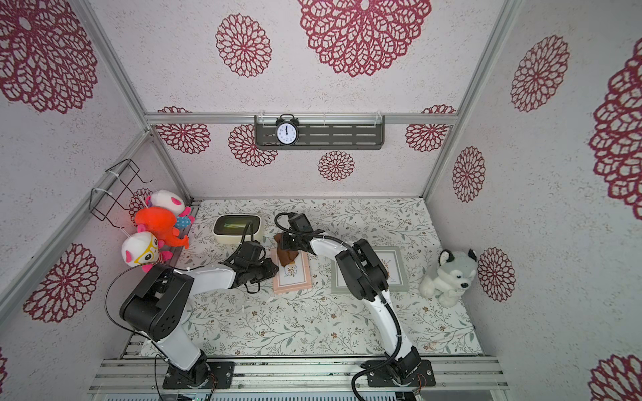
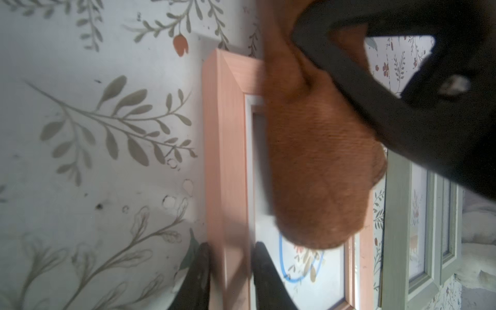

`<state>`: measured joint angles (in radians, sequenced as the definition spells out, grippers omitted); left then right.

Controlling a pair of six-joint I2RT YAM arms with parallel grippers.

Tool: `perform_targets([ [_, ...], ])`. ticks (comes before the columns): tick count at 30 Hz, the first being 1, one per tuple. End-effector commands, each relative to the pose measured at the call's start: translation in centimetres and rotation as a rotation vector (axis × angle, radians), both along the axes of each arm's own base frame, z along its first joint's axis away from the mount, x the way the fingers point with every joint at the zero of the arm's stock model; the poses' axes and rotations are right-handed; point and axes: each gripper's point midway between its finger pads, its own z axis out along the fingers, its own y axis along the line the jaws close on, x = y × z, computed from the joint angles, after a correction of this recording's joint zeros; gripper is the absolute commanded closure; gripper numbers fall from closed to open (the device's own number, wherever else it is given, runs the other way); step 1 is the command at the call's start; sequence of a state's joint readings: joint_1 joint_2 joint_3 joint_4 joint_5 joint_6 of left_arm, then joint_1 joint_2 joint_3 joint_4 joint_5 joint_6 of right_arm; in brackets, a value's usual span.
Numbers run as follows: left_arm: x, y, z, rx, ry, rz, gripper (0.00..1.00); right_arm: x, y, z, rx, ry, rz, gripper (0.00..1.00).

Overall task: Wipe the picture frame with a cloth
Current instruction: Wipe the dirt from the picture frame.

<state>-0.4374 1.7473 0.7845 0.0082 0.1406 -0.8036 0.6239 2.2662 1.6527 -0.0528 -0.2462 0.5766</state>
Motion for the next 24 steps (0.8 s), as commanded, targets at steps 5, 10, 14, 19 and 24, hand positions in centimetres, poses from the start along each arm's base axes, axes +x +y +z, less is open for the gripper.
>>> perform_targets([
  [5, -8.1, 3.1, -7.5, 0.167, 0.350, 0.000, 0.91, -3.9, -1.9, -5.7, -0.163, 0.179, 0.014, 1.00],
  [10, -8.1, 3.2, -7.5, 0.173, 0.356, 0.005, 0.91, -6.1, 3.4, -6.7, -0.103, 0.221, 0.107, 1.00],
  [14, -8.3, 3.5, -7.5, 0.179, 0.359, 0.013, 0.91, -4.1, -1.0, -6.5, -0.138, 0.212, 0.031, 1.00],
  [19, -8.3, 3.5, -7.7, 0.179, 0.359, 0.023, 0.91, -1.6, -8.5, -5.4, -0.183, 0.191, -0.086, 1.00],
  [24, -7.9, 3.3, -7.7, 0.176, 0.358, 0.026, 0.91, -3.6, -3.1, -5.5, -0.145, 0.192, 0.016, 1.00],
])
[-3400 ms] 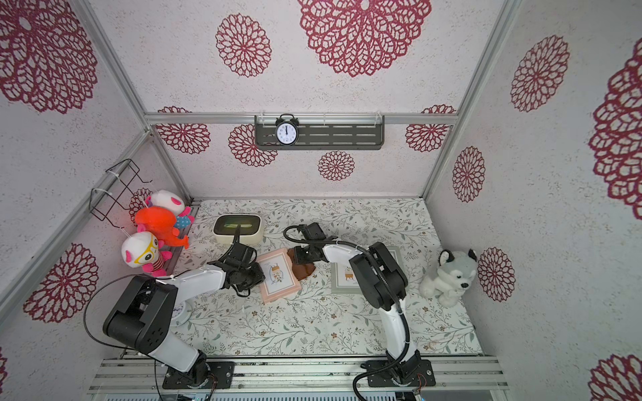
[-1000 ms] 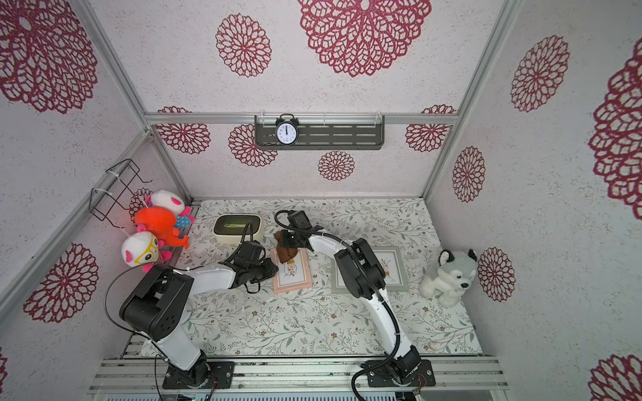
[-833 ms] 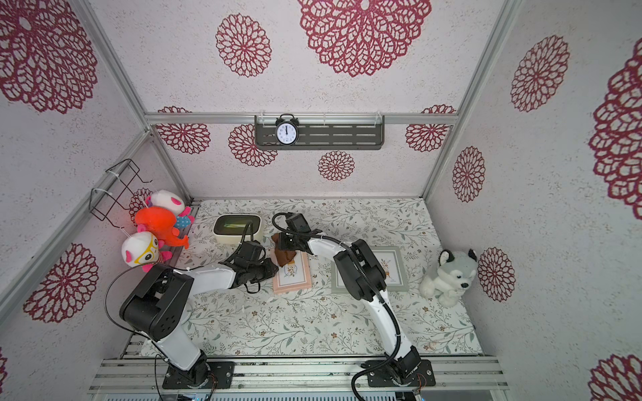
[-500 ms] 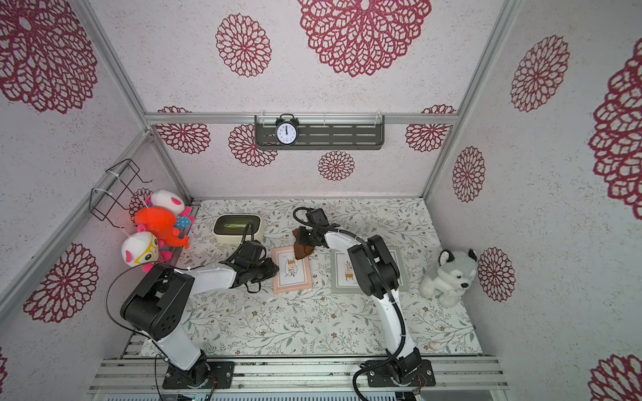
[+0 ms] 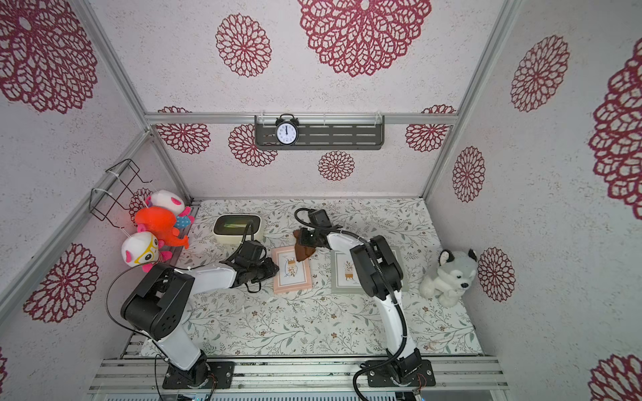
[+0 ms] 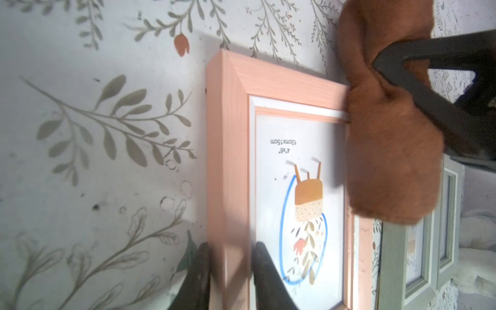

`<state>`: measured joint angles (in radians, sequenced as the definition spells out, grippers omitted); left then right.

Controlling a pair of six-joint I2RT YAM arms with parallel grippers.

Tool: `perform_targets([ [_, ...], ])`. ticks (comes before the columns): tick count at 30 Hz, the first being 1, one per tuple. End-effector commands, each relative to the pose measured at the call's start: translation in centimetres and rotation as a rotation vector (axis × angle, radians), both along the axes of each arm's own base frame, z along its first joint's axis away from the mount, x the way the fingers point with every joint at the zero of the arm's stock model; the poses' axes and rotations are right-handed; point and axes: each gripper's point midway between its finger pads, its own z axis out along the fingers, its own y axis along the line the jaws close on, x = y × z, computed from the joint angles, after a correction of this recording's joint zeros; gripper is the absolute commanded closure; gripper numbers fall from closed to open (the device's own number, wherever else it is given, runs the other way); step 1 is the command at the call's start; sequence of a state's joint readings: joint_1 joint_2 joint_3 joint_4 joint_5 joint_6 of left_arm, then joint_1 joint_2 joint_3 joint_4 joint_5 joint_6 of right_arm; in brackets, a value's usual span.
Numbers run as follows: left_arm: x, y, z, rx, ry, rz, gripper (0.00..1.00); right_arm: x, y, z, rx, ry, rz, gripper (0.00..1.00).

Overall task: Wipe the picture frame with a cloth
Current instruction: Wipe the dirt from the picture frame.

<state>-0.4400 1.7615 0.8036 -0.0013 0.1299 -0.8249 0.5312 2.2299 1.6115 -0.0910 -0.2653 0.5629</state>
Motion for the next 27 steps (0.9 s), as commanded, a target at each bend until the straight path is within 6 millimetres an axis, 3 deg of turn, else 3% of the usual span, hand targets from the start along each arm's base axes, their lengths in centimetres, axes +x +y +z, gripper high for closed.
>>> perform_targets([
  [1, -8.1, 3.4, -7.6, 0.172, 0.352, 0.005, 0.91, -6.3, 3.9, -5.6, -0.101, 0.168, 0.120, 1.00],
  [4, -8.1, 3.4, -7.6, 0.177, 0.353, 0.006, 0.91, -8.0, 7.8, -6.2, -0.048, 0.199, 0.177, 1.00],
  [6, -8.2, 3.5, -7.6, 0.180, 0.358, 0.005, 0.91, -7.8, 8.0, -6.3, -0.033, 0.207, 0.177, 1.00],
  [9, -8.4, 3.6, -7.6, 0.184, 0.358, 0.006, 0.91, -6.0, 4.8, -6.1, -0.073, 0.196, 0.120, 1.00],
  [13, -8.3, 3.6, -7.6, 0.182, 0.354, 0.010, 0.91, -3.4, -1.4, -5.4, -0.109, 0.183, 0.008, 1.00],
  [15, -8.2, 3.5, -7.6, 0.179, 0.353, 0.012, 0.91, -3.1, -2.3, -5.1, -0.127, 0.176, 0.000, 1.00],
  [17, -8.0, 3.5, -7.5, 0.178, 0.350, 0.012, 0.91, -3.8, -0.7, -5.1, -0.124, 0.178, 0.032, 1.00],
  [21, -7.9, 3.5, -7.5, 0.182, 0.355, 0.016, 0.91, -7.0, 6.6, -5.4, -0.084, 0.188, 0.166, 1.00],
  [23, -7.9, 3.5, -7.5, 0.183, 0.356, 0.016, 0.91, -8.4, 9.2, -5.7, -0.050, 0.211, 0.210, 1.00],
  [25, -8.0, 3.5, -7.5, 0.186, 0.360, 0.017, 0.91, -8.5, 9.6, -5.8, -0.042, 0.216, 0.212, 1.00],
  [27, -8.1, 3.7, -7.4, 0.190, 0.359, 0.019, 0.91, -7.4, 7.8, -5.8, -0.072, 0.206, 0.180, 1.00],
])
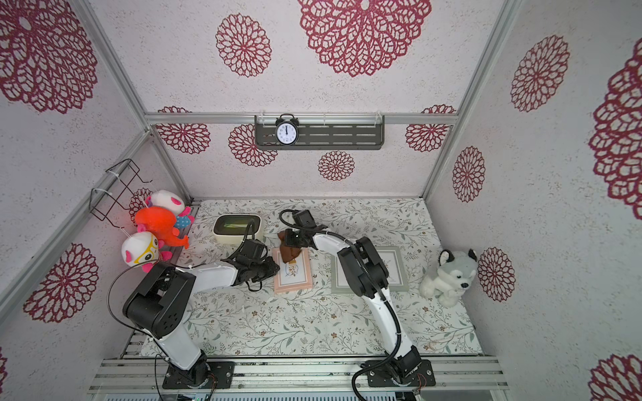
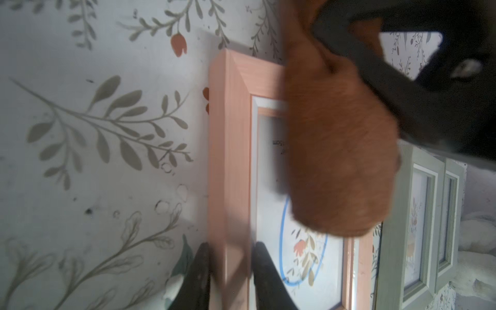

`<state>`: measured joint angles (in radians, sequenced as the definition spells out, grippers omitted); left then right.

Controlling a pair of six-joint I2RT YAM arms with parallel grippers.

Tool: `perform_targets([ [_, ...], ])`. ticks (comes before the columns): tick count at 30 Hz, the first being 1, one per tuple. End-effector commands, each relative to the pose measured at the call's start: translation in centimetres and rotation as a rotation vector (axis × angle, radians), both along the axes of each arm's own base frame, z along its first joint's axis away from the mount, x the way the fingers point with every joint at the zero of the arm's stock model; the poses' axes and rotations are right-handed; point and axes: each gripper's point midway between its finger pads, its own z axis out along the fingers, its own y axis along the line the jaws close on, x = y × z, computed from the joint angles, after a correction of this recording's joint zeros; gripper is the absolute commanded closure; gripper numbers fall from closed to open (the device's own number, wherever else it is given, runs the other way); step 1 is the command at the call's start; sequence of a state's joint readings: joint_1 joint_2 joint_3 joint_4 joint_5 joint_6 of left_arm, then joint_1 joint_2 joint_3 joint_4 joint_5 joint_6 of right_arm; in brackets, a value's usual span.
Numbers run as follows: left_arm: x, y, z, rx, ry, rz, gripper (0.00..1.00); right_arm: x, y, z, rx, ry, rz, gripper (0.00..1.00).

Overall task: Wipe the picture frame with a cloth
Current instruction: Wipe the dirt from the picture frame.

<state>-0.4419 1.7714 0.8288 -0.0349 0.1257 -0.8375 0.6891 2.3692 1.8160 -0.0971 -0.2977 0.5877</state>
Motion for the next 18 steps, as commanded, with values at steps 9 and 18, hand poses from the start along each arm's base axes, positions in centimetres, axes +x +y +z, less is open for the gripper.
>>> perform_targets([
  [9, -8.3, 4.3, -7.7, 0.186, 0.352, 0.057, 0.92, 1.2, -16.5, 0.1, -0.235, 0.089, -0.217, 1.00],
  [18, -6.6, 3.6, -6.2, 0.115, 0.302, 0.158, 0.92, -6.0, -14.4, 1.2, -0.104, 0.118, -0.043, 1.00],
])
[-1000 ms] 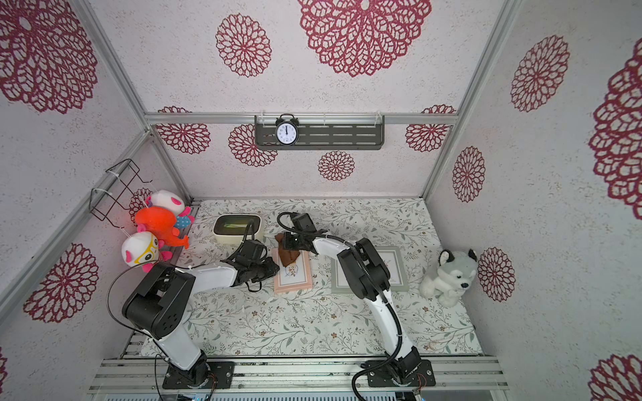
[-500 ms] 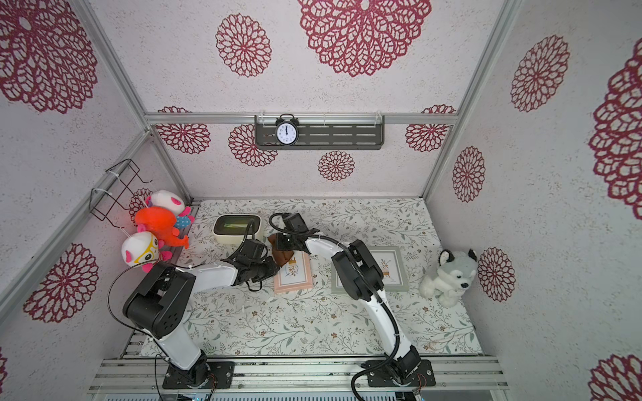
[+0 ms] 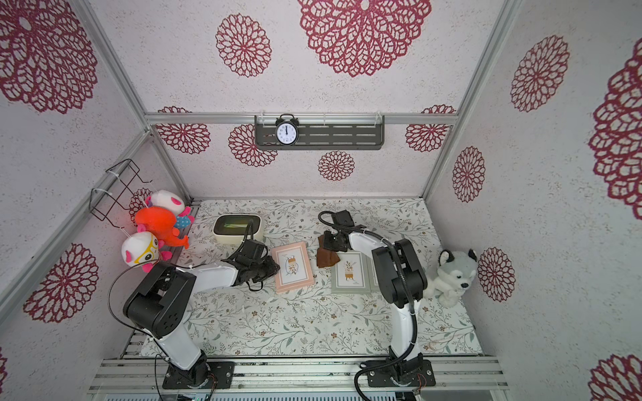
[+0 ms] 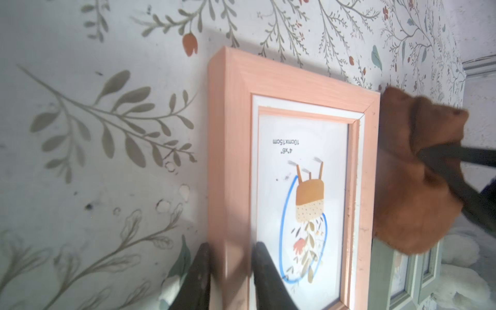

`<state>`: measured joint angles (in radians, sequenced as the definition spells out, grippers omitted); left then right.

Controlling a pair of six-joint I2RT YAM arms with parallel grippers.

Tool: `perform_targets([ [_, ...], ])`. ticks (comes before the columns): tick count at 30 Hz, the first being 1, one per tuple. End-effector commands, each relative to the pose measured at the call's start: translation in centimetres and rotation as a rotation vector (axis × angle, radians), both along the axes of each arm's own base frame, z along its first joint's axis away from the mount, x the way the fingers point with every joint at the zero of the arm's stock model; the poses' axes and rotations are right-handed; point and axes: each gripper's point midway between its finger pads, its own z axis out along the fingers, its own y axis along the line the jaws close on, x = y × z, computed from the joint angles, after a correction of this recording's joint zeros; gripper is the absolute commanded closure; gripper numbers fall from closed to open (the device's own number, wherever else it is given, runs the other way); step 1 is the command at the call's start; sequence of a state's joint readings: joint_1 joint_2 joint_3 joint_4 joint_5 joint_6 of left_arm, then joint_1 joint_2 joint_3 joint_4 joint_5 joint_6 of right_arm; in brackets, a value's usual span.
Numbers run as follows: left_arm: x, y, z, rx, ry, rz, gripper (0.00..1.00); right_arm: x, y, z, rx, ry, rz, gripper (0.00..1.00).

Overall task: Wipe the picture frame with a cloth
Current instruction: Wipe the dirt from the picture frame.

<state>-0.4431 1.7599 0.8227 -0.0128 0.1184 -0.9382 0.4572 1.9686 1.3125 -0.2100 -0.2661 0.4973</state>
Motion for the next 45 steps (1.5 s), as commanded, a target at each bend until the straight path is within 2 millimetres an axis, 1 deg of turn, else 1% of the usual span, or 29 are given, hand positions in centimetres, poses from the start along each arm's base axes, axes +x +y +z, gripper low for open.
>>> perform_targets([
  [1, -6.7, 3.6, -6.3, 0.147, 0.291, 0.079, 0.91, -3.6, 4.3, 0.9, 0.088, 0.017, 0.168, 1.00],
  [3, -6.0, 3.2, -5.5, 0.128, 0.266, 0.092, 0.91, -4.4, 5.9, 0.7, 0.098, 0.023, 0.227, 1.00],
  [5, -5.2, 2.8, -4.6, 0.111, 0.241, 0.099, 0.90, -4.6, 7.5, 0.7, 0.113, 0.022, 0.273, 1.00],
  [7, -4.3, 2.6, -3.7, 0.107, 0.214, 0.105, 0.87, -3.5, 8.4, 0.7, 0.132, 0.007, 0.281, 1.00],
  [8, -4.0, 2.5, -3.4, 0.104, 0.207, 0.105, 0.86, -2.9, 8.5, 0.6, 0.124, 0.000, 0.278, 1.00],
  [11, -3.2, 2.2, -2.4, 0.105, 0.184, 0.101, 0.81, -0.2, 7.9, 1.2, 0.075, -0.047, 0.235, 1.00],
  [13, -2.7, 2.2, -1.4, 0.108, 0.164, 0.096, 0.78, 1.3, 6.8, 2.3, 0.055, -0.080, 0.199, 1.00],
  [15, -2.3, 2.2, -0.3, 0.109, 0.142, 0.090, 0.73, 2.1, 5.5, 3.6, 0.016, -0.115, 0.171, 1.00],
  [17, -2.1, 2.3, 0.7, 0.102, 0.124, 0.088, 0.66, 2.1, 4.1, 4.9, -0.042, -0.152, 0.153, 1.00],
  [19, -2.0, 2.4, 1.8, 0.090, 0.102, 0.089, 0.57, 1.5, 2.6, 5.9, -0.095, -0.181, 0.131, 1.00],
  [21, -2.0, 2.5, 2.5, 0.077, 0.087, 0.084, 0.53, 0.5, 1.2, 6.7, -0.127, -0.202, 0.110, 1.00],
  [23, -2.3, 2.4, 2.8, 0.063, 0.084, 0.074, 0.49, -0.5, 0.0, 7.0, -0.152, -0.206, 0.087, 1.00],
  [26, -2.6, 2.0, 3.2, 0.031, 0.072, 0.060, 0.48, -2.9, -0.1, 7.5, -0.131, -0.196, 0.104, 1.00],
  [28, -2.8, 1.7, 3.2, 0.004, 0.070, 0.049, 0.47, -5.0, 1.1, 7.6, -0.102, -0.185, 0.146, 1.00],
  [31, -3.0, 1.3, 2.9, -0.025, 0.068, 0.042, 0.49, -8.1, 3.9, 7.4, -0.026, -0.152, 0.202, 1.00],
  [33, -3.1, 1.2, 2.3, -0.033, 0.076, 0.043, 0.54, -10.2, 6.1, 6.6, 0.028, -0.111, 0.243, 1.00],
  [35, -3.1, 1.0, 1.6, -0.043, 0.087, 0.042, 0.59, -11.4, 7.6, 5.5, 0.054, -0.081, 0.263, 1.00],
  [37, -3.2, 0.7, 1.1, -0.064, 0.097, 0.042, 0.63, -12.0, 8.5, 4.2, 0.066, -0.046, 0.266, 1.00],
  [39, -3.3, 0.6, 0.6, -0.075, 0.106, 0.045, 0.68, -11.9, 8.7, 3.1, 0.072, -0.028, 0.256, 1.00],
  [42, -3.5, 0.9, -0.1, -0.063, 0.120, 0.060, 0.72, -11.3, 7.8, 1.1, 0.008, -0.017, 0.225, 1.00],
  [45, -3.5, 1.0, -0.7, -0.053, 0.132, 0.069, 0.75, -10.0, 6.3, -0.8, -0.048, -0.010, 0.204, 1.00],
])
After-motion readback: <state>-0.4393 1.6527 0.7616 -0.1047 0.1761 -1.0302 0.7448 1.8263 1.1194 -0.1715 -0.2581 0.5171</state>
